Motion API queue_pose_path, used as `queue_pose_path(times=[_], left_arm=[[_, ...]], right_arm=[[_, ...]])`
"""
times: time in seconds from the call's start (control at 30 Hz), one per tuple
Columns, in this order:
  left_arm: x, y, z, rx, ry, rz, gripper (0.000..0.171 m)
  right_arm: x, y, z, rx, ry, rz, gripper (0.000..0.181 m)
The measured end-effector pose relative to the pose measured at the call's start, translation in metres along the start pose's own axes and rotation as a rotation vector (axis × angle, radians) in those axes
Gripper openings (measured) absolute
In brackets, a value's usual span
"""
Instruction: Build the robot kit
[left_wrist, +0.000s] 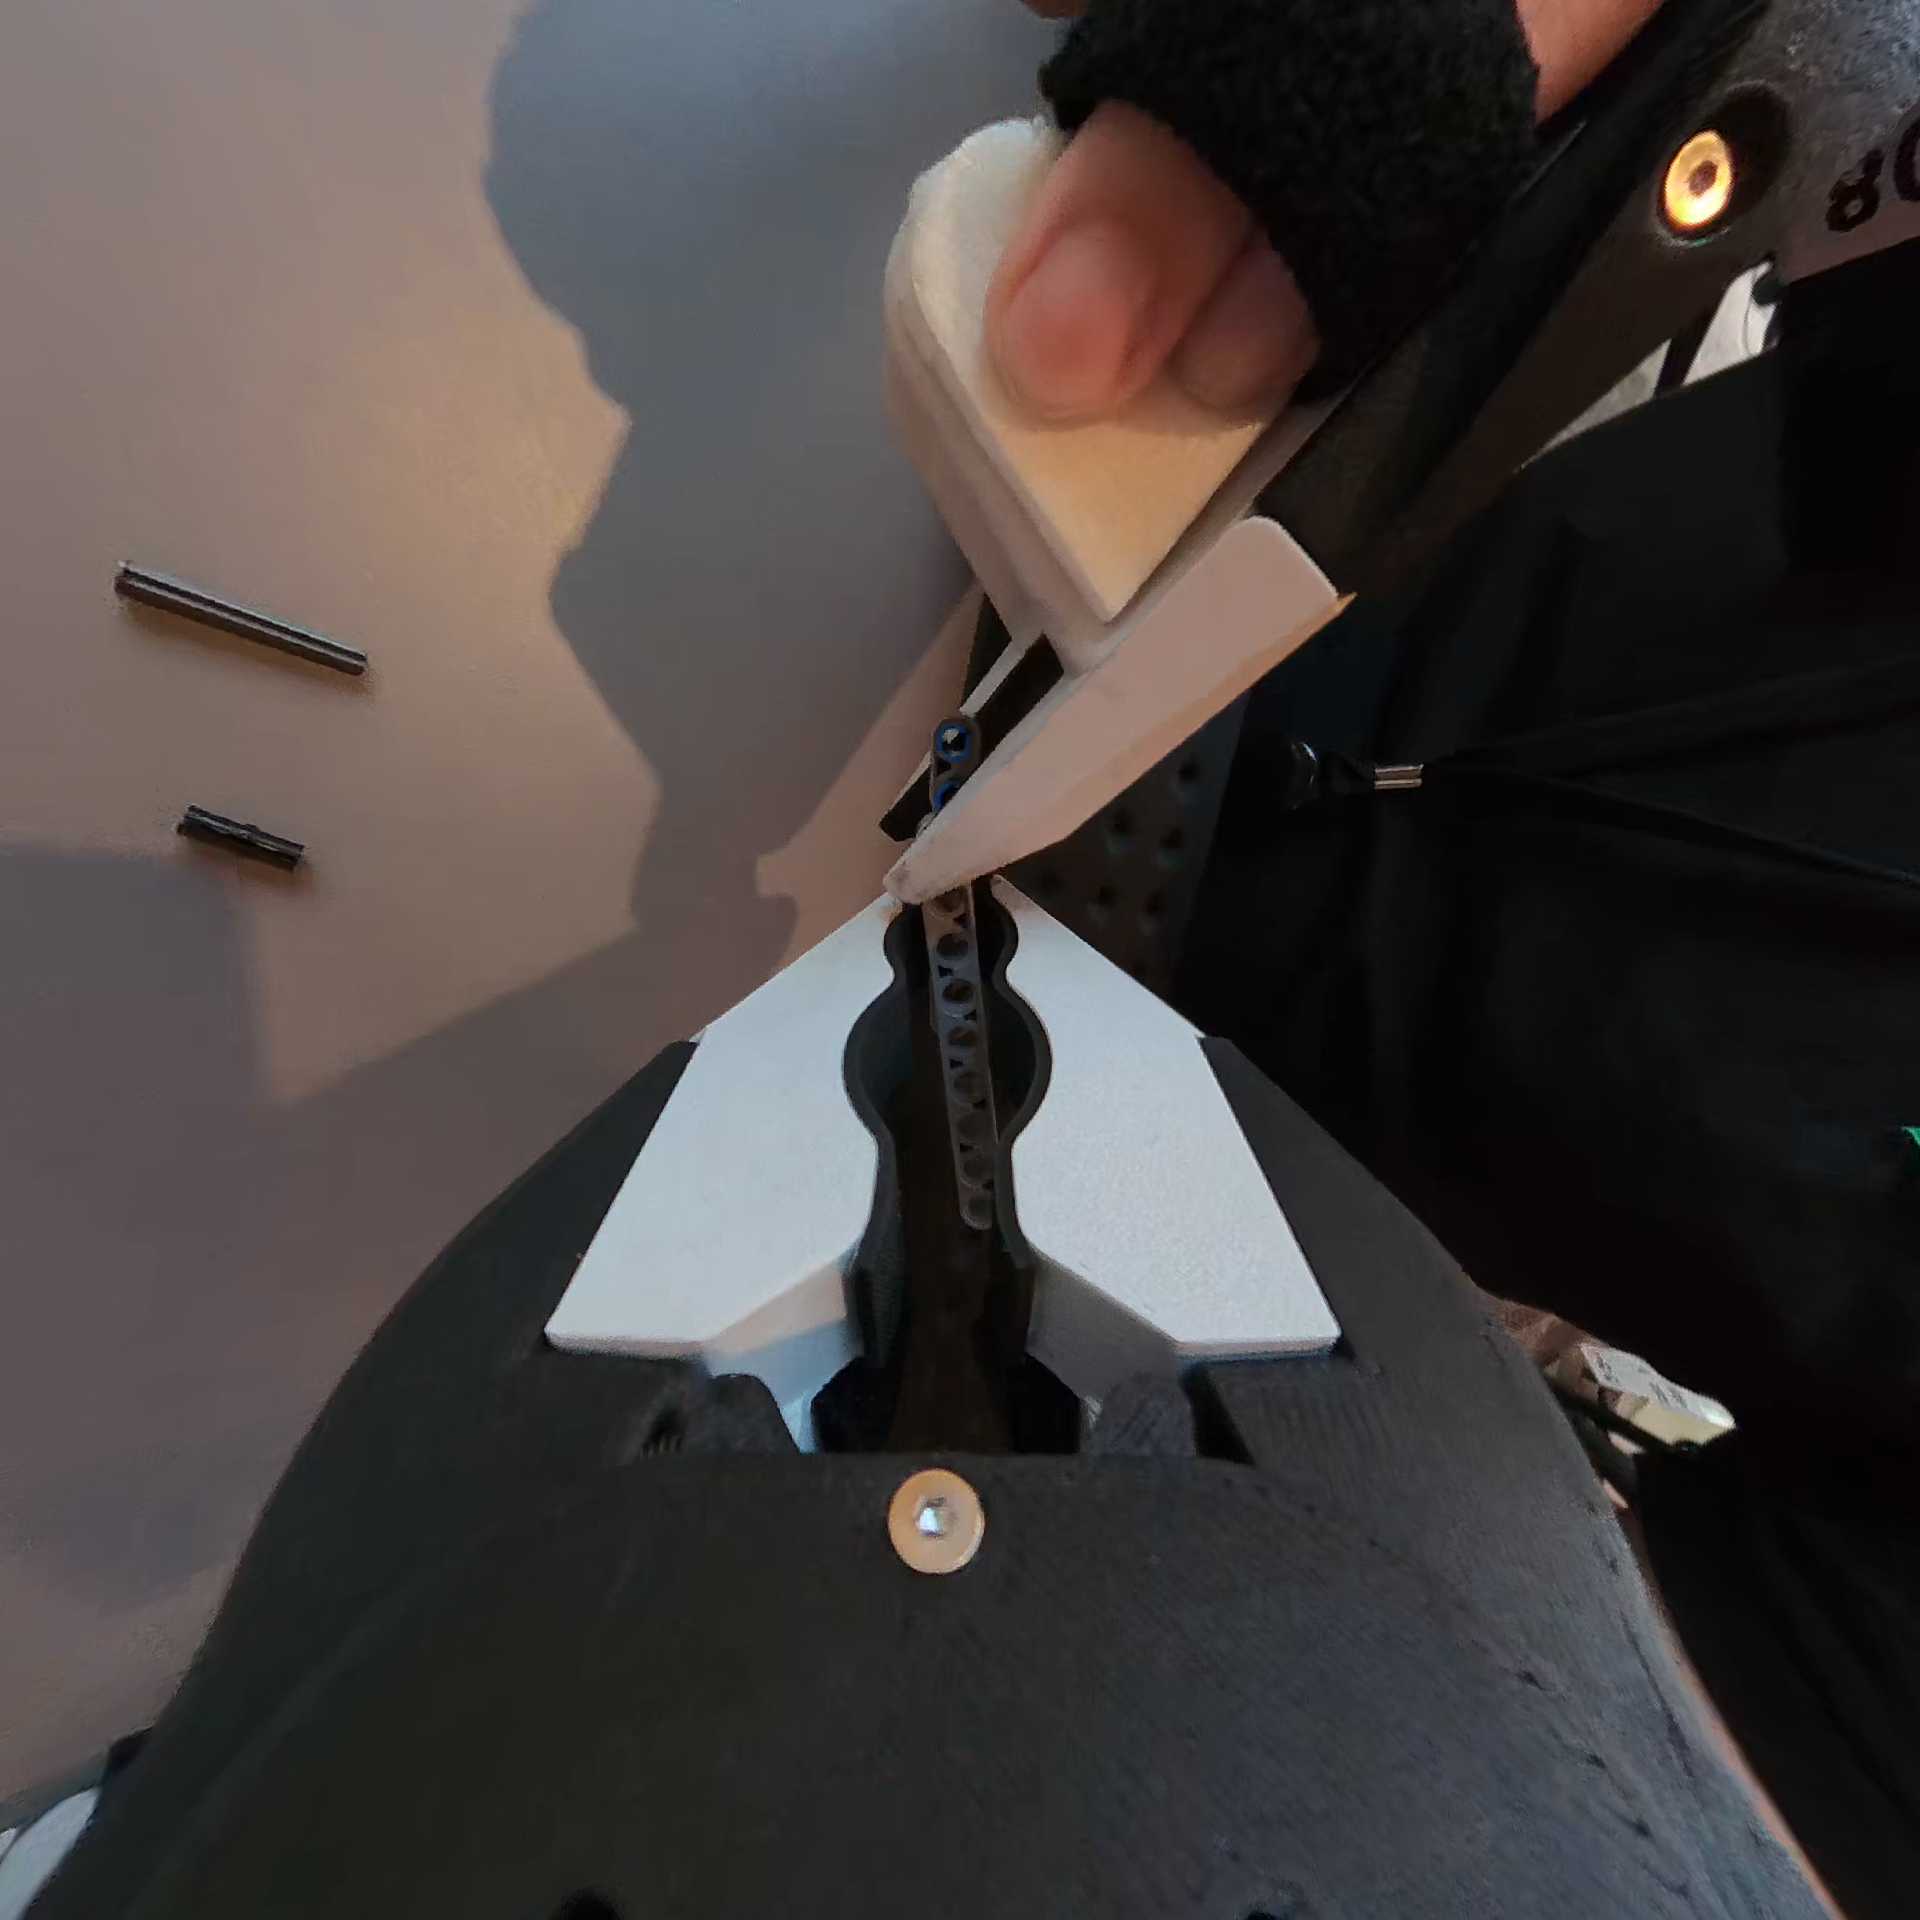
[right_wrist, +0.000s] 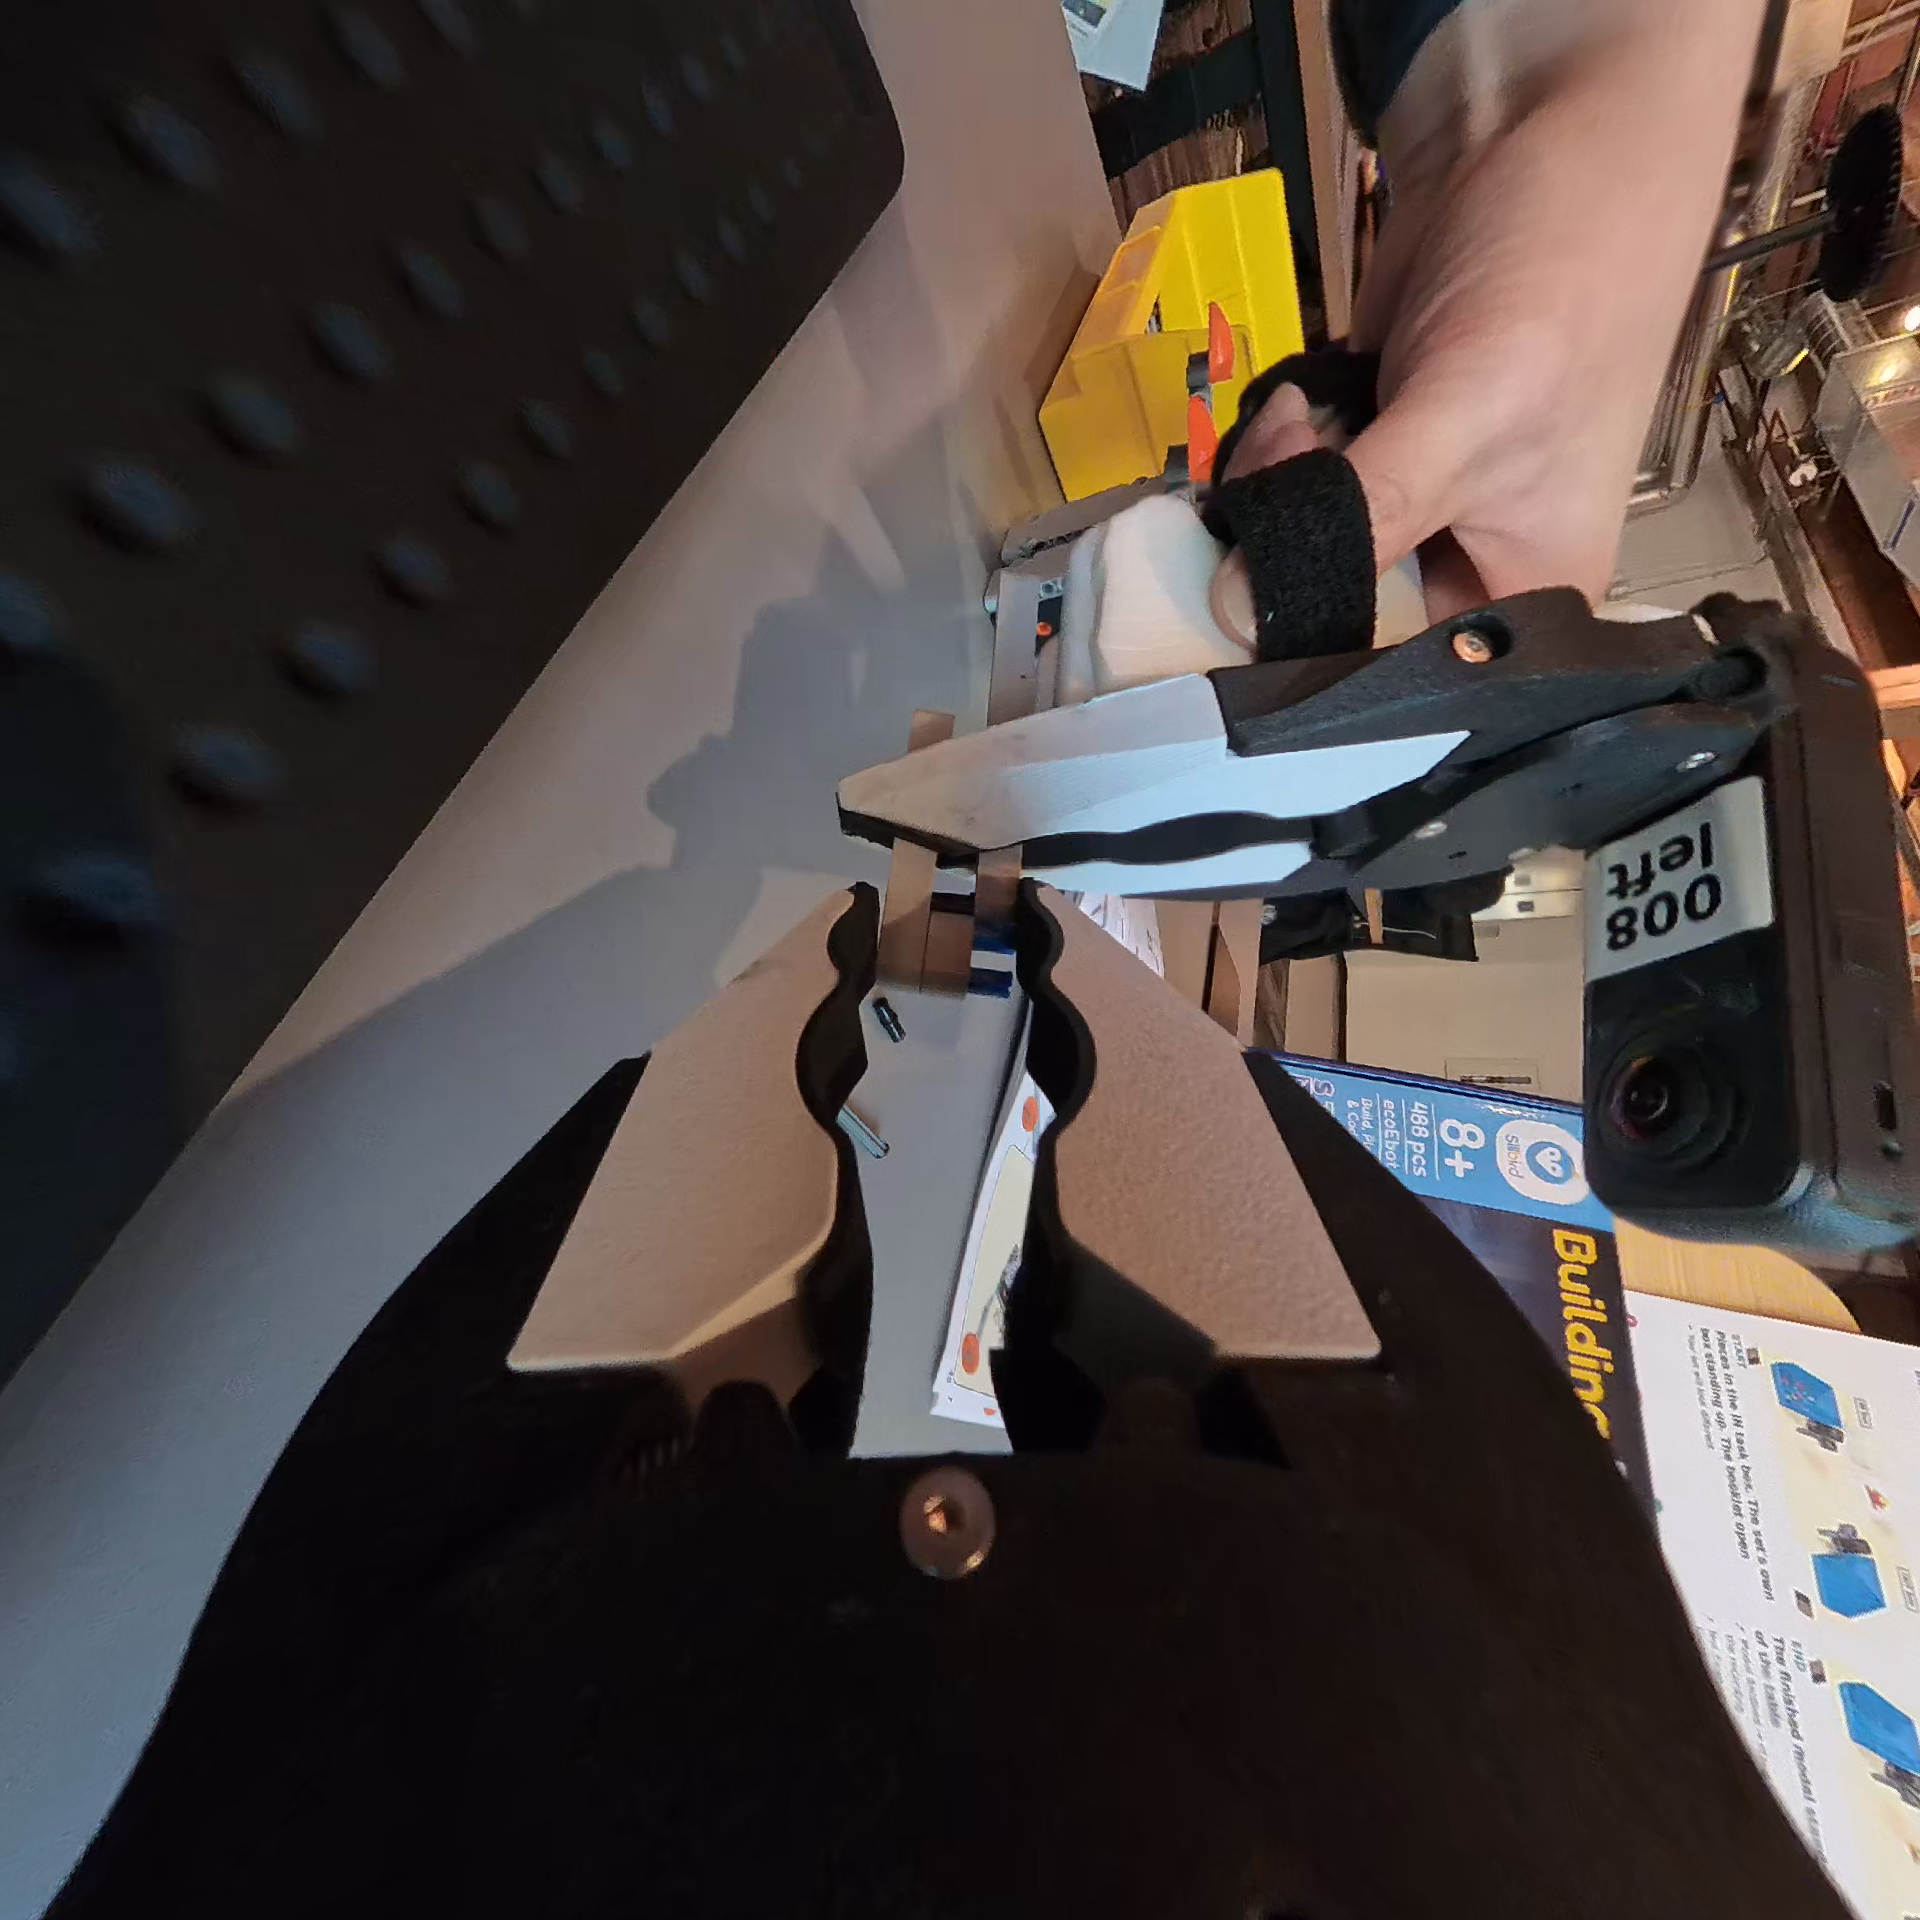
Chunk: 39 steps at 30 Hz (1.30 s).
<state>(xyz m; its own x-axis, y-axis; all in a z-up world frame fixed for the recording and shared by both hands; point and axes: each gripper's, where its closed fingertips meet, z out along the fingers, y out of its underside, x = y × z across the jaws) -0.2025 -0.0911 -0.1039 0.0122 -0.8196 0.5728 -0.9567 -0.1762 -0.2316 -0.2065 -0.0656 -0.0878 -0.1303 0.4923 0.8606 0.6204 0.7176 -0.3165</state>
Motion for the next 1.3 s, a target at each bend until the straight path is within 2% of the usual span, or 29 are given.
queue_pose_path(times=[0.27, 0.47, 0.67, 0.9, 1.03, 1.13, 1.3], left_arm=[[-0.001, -0.003, -0.003, 0.161, -0.006, -0.009, 0.006], [-0.002, 0.001, 0.002, 0.227, -0.034, -0.01, 0.006], [0.002, 0.008, 0.009, 0.256, 0.022, -0.148, 0.006], [0.001, 0.01, 0.008, 0.258, 0.119, -0.277, 0.006], [0.0, 0.009, 0.005, 0.273, 0.173, -0.316, 0.006], [0.0, 0.007, 0.002, 0.295, 0.212, -0.339, 0.006], [0.0, 0.004, -0.002, 0.339, 0.258, -0.37, 0.006]], right_arm=[[0.002, 0.001, 0.0, 0.017, 0.015, 0.016, 0.025], [-0.004, -0.001, 0.004, 0.036, -0.014, 0.011, 0.025], [-0.013, -0.008, 0.008, 0.107, -0.07, 0.002, 0.025], [-0.013, -0.005, 0.013, 0.11, -0.062, -0.011, 0.026], [-0.01, 0.0, 0.014, 0.098, -0.035, -0.002, 0.027], [-0.003, 0.004, 0.012, 0.093, 0.006, 0.024, 0.035], [0.005, 0.012, 0.008, 0.087, 0.03, 0.12, 0.038]])
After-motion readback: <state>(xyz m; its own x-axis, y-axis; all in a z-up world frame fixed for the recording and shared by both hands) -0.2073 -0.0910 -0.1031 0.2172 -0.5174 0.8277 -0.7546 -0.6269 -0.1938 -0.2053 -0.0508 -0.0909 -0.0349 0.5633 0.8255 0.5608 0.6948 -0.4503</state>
